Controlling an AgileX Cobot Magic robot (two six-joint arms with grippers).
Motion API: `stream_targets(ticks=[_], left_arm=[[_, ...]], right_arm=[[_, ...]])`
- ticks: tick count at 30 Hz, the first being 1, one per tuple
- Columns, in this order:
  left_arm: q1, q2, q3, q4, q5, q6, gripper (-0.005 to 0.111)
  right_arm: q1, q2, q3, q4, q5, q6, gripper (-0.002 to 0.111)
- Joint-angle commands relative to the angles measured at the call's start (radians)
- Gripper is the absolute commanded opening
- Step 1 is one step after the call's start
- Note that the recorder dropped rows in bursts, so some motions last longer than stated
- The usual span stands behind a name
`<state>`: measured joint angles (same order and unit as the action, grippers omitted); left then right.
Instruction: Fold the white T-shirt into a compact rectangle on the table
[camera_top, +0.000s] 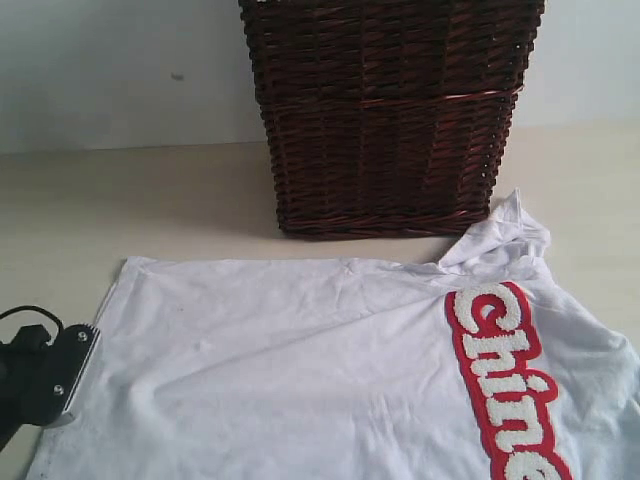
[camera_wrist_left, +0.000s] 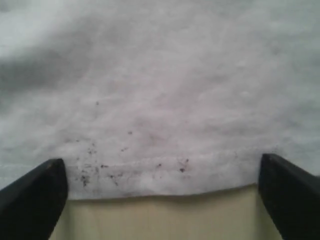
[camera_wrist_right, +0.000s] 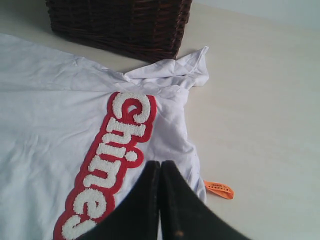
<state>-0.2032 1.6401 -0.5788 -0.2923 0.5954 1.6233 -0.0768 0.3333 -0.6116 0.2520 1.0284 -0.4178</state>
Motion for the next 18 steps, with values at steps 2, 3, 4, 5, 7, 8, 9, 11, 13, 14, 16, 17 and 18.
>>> stream_targets(ticks=[2,3,4,5,7,8,9,11,13,14,16,17,18], left_arm=[[-0.006,0.025,-0.07,0.001,0.068,-0.09,0.1],[-0.006,0.029,-0.082,-0.007,0.076,-0.09,0.1],[-0.006,0.037,-0.092,-0.009,0.087,-0.09,0.1],[-0.006,0.043,-0.098,-0.012,0.096,-0.09,0.1],[-0.006,0.063,-0.102,-0.027,0.104,-0.088,0.1],[-0.006,0.074,-0.102,-0.035,0.108,-0.088,0.1],[-0.006,0.085,-0.102,-0.042,0.108,-0.088,0.1],[-0.006,0.104,-0.102,-0.056,0.105,-0.086,0.1],[-0.006,0.119,-0.102,-0.056,0.103,-0.084,0.1],[-0.006,0.127,-0.102,-0.056,0.103,-0.084,0.1],[-0.006,0.138,-0.102,-0.056,0.103,-0.084,0.1],[-0.006,0.14,-0.102,-0.056,0.103,-0.084,0.1],[-0.006,0.14,-0.102,-0.056,0.103,-0.084,0.1]], right_arm=[[-0.005,-0.004,-0.004,0.004,-0.006,-0.006,0.0],[-0.005,-0.004,-0.004,0.004,-0.006,-0.006,0.0],[-0.005,-0.004,-0.004,0.004,-0.006,-0.006,0.0],[-0.005,-0.004,-0.004,0.004,-0.006,-0.006,0.0],[-0.005,-0.004,-0.004,0.006,0.0,-0.004,0.0],[-0.005,-0.004,-0.004,0.008,0.002,-0.004,0.0],[-0.005,-0.004,-0.004,0.011,0.005,-0.004,0.0],[-0.005,-0.004,-0.004,0.02,0.019,0.0,0.0],[-0.005,-0.004,-0.004,0.027,0.031,0.0,0.0],[-0.005,-0.004,-0.004,0.031,0.037,0.0,0.0],[-0.005,-0.004,-0.004,0.03,0.039,0.0,0.0],[-0.005,-0.004,-0.004,0.03,0.039,0.0,0.0],[-0.005,-0.004,-0.004,0.03,0.039,0.0,0.0]])
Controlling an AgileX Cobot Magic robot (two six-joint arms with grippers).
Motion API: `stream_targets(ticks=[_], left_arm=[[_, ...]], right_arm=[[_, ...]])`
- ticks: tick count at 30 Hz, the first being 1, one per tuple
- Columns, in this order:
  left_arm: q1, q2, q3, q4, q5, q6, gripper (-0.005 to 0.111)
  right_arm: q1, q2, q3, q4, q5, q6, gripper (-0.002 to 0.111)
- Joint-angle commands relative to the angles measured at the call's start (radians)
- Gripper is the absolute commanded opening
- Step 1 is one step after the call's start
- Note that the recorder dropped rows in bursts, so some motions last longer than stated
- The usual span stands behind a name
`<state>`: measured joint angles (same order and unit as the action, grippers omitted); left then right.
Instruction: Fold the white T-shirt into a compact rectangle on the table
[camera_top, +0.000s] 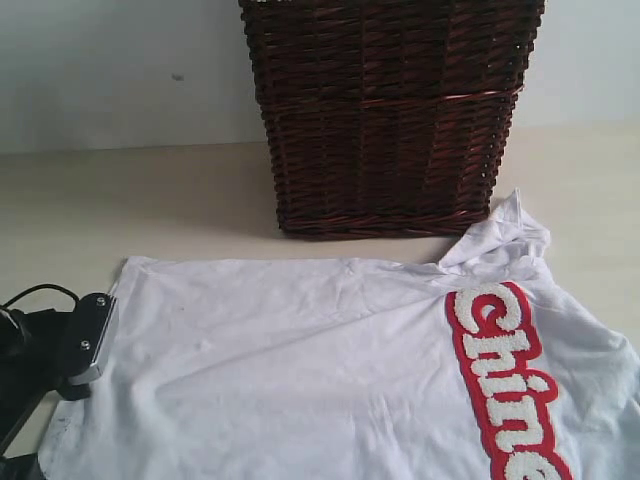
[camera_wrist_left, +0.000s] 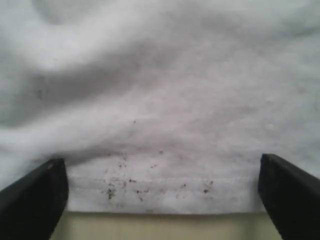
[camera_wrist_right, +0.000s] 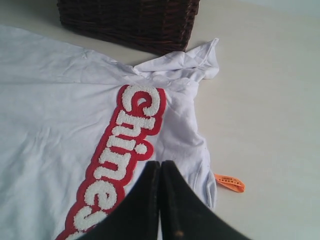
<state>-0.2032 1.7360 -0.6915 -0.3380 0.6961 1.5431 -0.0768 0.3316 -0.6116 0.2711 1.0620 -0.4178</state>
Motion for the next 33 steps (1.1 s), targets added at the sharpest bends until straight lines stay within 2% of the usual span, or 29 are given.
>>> stream_targets(ticks=[1,29,33], left_arm=[[-0.006,0.043,0.011,-0.01,0.001,-0.003,0.1],[-0.006,0.043,0.019,0.013,-0.011,-0.003,0.1],[-0.006,0.043,0.019,0.013,-0.011,-0.003,0.1]], right_arm=[[-0.005,-0.003,-0.004,0.01,0.005,0.0,0.0],[-0.005,-0.003,-0.004,0.014,0.005,0.003,0.0],[-0.005,-0.003,-0.004,0.014,-0.112,0.003,0.0]])
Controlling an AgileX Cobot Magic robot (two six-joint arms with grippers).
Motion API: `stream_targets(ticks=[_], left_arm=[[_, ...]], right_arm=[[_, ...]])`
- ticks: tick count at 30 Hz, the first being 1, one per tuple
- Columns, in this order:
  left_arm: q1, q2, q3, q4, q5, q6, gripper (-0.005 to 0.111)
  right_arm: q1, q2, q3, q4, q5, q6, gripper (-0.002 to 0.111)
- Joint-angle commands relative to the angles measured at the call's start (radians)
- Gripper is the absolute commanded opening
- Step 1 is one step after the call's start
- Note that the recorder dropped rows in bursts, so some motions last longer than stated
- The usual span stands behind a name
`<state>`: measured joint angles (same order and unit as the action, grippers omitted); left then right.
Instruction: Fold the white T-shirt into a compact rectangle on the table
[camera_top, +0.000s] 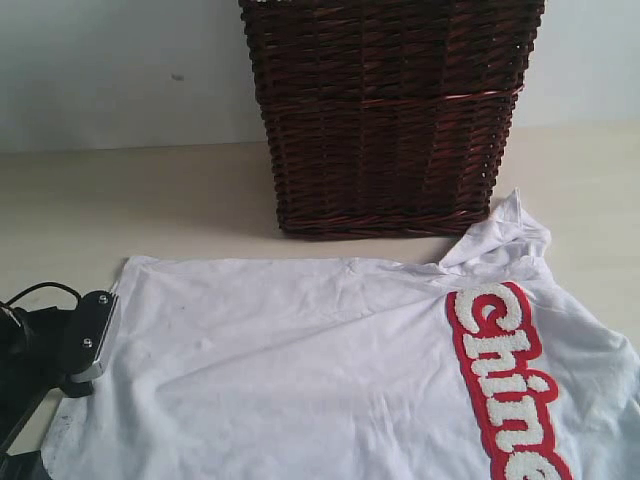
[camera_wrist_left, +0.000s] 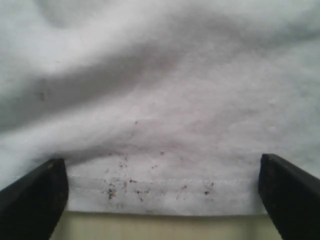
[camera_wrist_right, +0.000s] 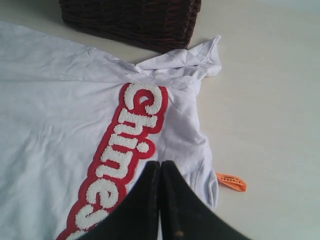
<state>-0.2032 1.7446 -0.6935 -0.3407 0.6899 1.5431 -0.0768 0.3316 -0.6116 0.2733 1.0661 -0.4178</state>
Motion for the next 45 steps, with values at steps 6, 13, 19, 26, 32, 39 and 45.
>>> stream_targets(ticks=[6,13,19,26,32,39,45], left_arm=[[-0.006,0.035,0.021,0.015,-0.005,-0.003,0.1],[-0.006,0.035,0.021,0.015,-0.005,-0.003,0.1],[-0.006,0.035,0.021,0.013,-0.005,-0.003,0.1],[-0.006,0.035,0.021,0.013,-0.007,-0.003,0.1],[-0.006,0.035,0.021,0.013,-0.007,-0.003,0.1],[-0.006,0.035,0.021,0.013,-0.007,-0.003,0.1],[-0.006,0.035,0.021,0.013,-0.007,-0.003,0.1]], right_arm=[[-0.005,0.03,-0.004,0.043,-0.732,0.112,0.0],[-0.005,0.127,-0.004,0.013,-0.897,0.168,0.0],[-0.005,0.16,-0.004,-0.049,-0.749,0.134,0.0],[-0.005,0.158,-0.004,0.024,-0.754,0.186,0.0],[-0.005,0.221,-0.004,0.024,-0.754,0.188,0.0],[-0.005,0.44,-0.045,-0.035,-0.743,0.188,0.0],[-0.005,0.581,-0.211,-0.048,-0.649,0.188,0.0]])
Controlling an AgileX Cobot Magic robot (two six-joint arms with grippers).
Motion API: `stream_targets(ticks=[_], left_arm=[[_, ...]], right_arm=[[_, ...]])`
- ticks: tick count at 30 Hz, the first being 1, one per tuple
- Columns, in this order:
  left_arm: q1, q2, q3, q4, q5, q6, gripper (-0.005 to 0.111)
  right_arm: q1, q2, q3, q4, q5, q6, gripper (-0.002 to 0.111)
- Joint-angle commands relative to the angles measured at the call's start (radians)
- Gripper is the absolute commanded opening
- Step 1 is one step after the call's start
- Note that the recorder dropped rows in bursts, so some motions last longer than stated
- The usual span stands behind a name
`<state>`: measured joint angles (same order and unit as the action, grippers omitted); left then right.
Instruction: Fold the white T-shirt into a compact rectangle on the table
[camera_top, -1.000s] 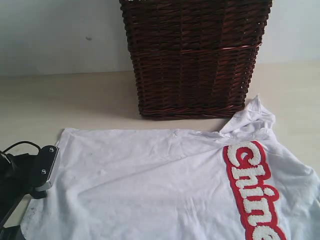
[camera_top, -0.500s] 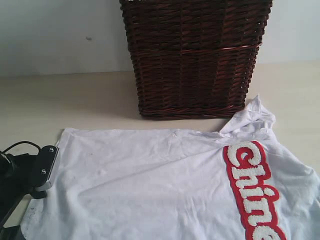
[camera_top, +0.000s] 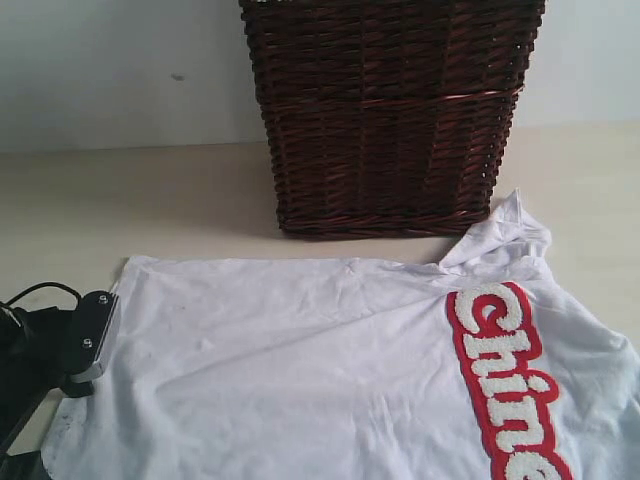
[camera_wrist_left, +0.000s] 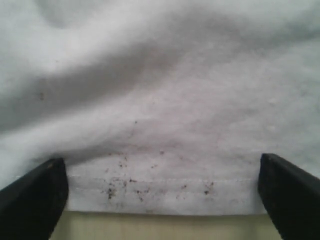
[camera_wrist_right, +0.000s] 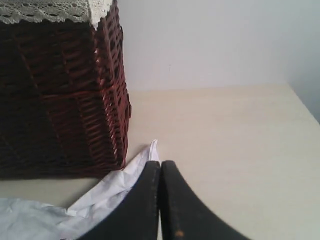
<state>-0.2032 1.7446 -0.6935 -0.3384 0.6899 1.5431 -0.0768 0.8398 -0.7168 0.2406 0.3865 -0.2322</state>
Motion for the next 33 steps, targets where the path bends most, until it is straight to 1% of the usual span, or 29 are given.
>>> stream_targets(ticks=[1,3,6,10,15,18,19,22,24,25,28,31,33], left_arm=[[-0.006,0.035,0.021,0.011,-0.007,-0.003,0.1],[-0.006,0.035,0.021,0.011,-0.007,-0.003,0.1],[-0.006,0.035,0.021,0.011,-0.007,-0.003,0.1],[-0.006,0.035,0.021,0.011,-0.007,-0.003,0.1],[-0.006,0.035,0.021,0.011,-0.01,-0.003,0.1],[-0.006,0.035,0.021,0.011,-0.01,-0.003,0.1],[-0.006,0.035,0.021,0.011,-0.01,-0.003,0.1],[-0.006,0.035,0.021,0.011,-0.01,-0.003,0.1],[-0.006,0.035,0.021,0.011,-0.01,-0.003,0.1],[-0.006,0.035,0.021,0.011,-0.01,-0.003,0.1],[-0.006,0.035,0.021,0.011,-0.01,-0.003,0.1],[-0.006,0.035,0.021,0.011,-0.01,-0.003,0.1],[-0.006,0.035,0.021,0.009,-0.009,-0.003,0.1]], right_arm=[[-0.005,0.092,-0.13,-0.016,0.028,0.002,0.0],[-0.005,0.148,-0.191,-0.025,0.028,0.009,0.0],[-0.005,0.232,-0.271,-0.043,0.028,0.08,0.0],[-0.005,0.32,-0.328,-0.06,-0.008,0.104,0.0],[-0.005,0.371,-0.33,-0.015,-0.269,0.104,0.0],[-0.005,0.369,-0.33,-0.015,-0.38,0.102,0.0],[-0.005,0.361,-0.33,-0.015,-0.392,0.089,0.0],[-0.005,0.353,-0.33,-0.004,-0.351,0.118,0.0],[-0.005,0.368,-0.33,-0.019,-0.253,0.104,0.0],[-0.005,0.385,-0.33,-0.042,-0.17,0.042,0.0],[-0.005,0.47,-0.33,-0.035,0.02,-0.195,0.0],[-0.005,0.584,-0.33,-0.031,0.096,-0.354,0.0],[-0.005,0.644,-0.33,-0.031,0.113,-0.361,0.0]])
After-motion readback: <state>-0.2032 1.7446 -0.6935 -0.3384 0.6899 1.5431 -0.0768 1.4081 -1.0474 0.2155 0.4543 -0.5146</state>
